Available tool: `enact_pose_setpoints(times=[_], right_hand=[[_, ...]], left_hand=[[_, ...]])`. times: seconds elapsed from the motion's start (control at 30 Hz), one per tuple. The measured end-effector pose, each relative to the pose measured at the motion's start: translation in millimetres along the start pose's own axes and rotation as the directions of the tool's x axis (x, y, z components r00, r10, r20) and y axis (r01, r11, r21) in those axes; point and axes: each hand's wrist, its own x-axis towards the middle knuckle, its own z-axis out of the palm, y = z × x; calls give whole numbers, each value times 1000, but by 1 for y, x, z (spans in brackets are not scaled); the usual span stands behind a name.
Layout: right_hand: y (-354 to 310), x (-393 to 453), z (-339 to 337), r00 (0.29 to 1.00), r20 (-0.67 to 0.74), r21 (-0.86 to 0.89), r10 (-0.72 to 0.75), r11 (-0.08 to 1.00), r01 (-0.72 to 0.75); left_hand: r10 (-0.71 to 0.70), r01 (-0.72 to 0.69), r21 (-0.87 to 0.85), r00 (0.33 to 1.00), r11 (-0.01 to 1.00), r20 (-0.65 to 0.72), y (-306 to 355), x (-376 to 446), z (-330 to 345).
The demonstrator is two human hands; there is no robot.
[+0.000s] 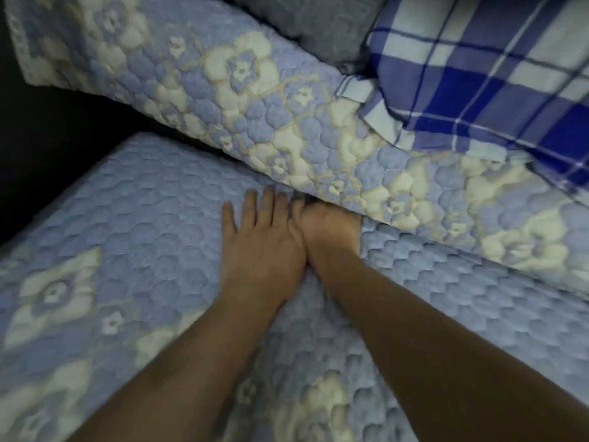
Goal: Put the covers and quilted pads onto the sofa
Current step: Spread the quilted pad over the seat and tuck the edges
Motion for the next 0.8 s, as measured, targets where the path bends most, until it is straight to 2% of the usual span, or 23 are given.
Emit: enact_pose_setpoints(times=[0.07, 0.1, 0.13, 0.2, 0.27, 0.3, 0.4, 0.47, 0.53, 0.63, 0.67, 0.73, 0.77, 0.8], right_hand=[[21, -22, -17, 996, 24, 41, -88, 995, 87], [41, -39, -22, 998, 49, 104, -28, 994, 23], [71, -64, -30, 985, 148, 120, 89, 987, -107], [145, -117, -39, 937, 199, 85, 288, 947, -309], [208, -153, -47, 852, 231, 35, 470, 871, -490], [225, -160, -45, 823, 267, 18, 502, 851, -525], [230, -152, -32, 809, 321, 36, 492, 848, -529], [228, -150, -26, 815, 301, 9, 496, 853, -522], [230, -151, -22, 817, 292, -14, 498, 856, -517], [231, -150, -23, 833, 276, 27, 480, 862, -506], [235, -152, -26, 851, 280, 79, 444, 873, -481], [259, -165, -30, 896, 313, 210, 315, 897, -389], [281, -179, -31, 907, 314, 230, 281, 904, -360], [310, -193, -30, 908, 285, 184, 308, 912, -367]], left_hand=[[22, -21, -33, 999, 999, 32, 2, -25, 3], [9, -8, -35, 999, 999, 42, -4, -23, 3], [7, -6, -10, 999, 1000, 36, -7, -21, 4], [-16, 16, 12, 999, 1000, 34, -8, -18, 5], [-19, 19, -20, 999, 1000, 28, -2, -20, 9], [-18, 19, -22, 999, 1000, 32, 1, -20, 9], [-11, 10, 21, 999, 1000, 34, -3, -20, 2], [-3, -1, 81, 999, 997, 51, 5, -20, -3], [23, -31, 77, 994, 997, 106, 44, -16, -6], [152, -157, -3, 952, 988, 267, 149, -22, 10], [190, -197, 2, 947, 980, 260, 177, -27, 18], [169, -179, 24, 959, 983, 228, 198, -26, 24], [148, -161, 41, 964, 986, 221, 197, -23, 26], [141, -156, 63, 969, 986, 201, 194, -19, 28]])
